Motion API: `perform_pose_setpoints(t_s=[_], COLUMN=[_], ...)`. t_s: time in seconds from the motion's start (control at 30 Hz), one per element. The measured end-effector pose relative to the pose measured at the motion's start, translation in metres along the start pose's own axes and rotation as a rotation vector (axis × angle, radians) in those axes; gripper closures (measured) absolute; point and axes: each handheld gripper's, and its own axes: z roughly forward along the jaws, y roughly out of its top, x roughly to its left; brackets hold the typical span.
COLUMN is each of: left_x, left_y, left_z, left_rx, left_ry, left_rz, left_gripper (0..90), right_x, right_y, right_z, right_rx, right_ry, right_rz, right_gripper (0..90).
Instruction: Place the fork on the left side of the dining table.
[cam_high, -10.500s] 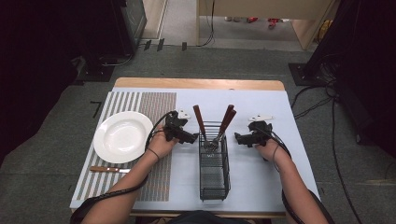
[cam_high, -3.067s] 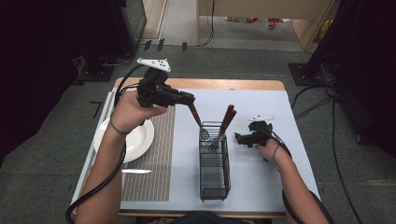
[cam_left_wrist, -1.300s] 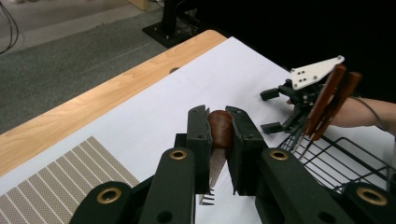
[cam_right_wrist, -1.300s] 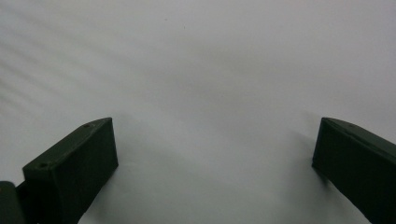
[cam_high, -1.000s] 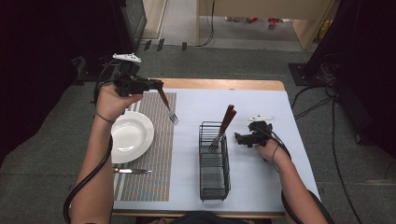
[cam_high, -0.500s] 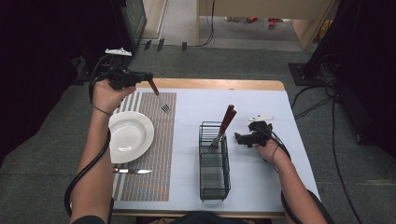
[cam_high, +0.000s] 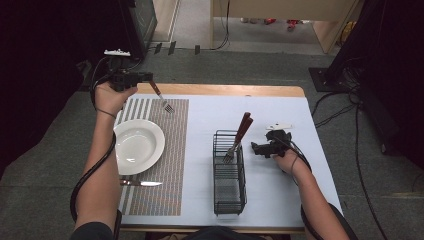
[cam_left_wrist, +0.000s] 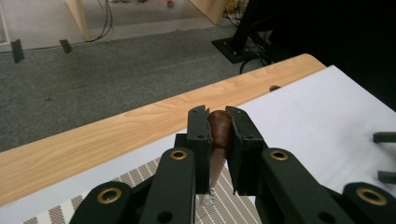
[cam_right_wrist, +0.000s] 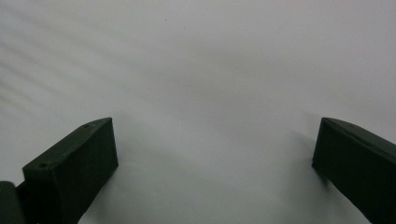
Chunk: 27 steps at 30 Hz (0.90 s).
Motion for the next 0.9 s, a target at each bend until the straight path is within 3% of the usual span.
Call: perform_pose_setpoints(t_s=[0.33, 0.9], left_x=[0.015, 0.044], left_y=[-0.015, -0.037], left_z=[0.006, -0.013], left_rx=[-0.007, 0.018], left_ry=[0.036, 0.052], left_rz=[-0.059, -0.21], left_gripper=[81.8, 79.8], right_x=[0.0, 0.0], right_y=[0.0, 0.0], right_z=[0.0, 0.0], right_rx=[0.001, 0.0], right_ry=[-0.001, 0.0], right_rz=[-0.001, 0.0], right_gripper=[0.0, 0.0])
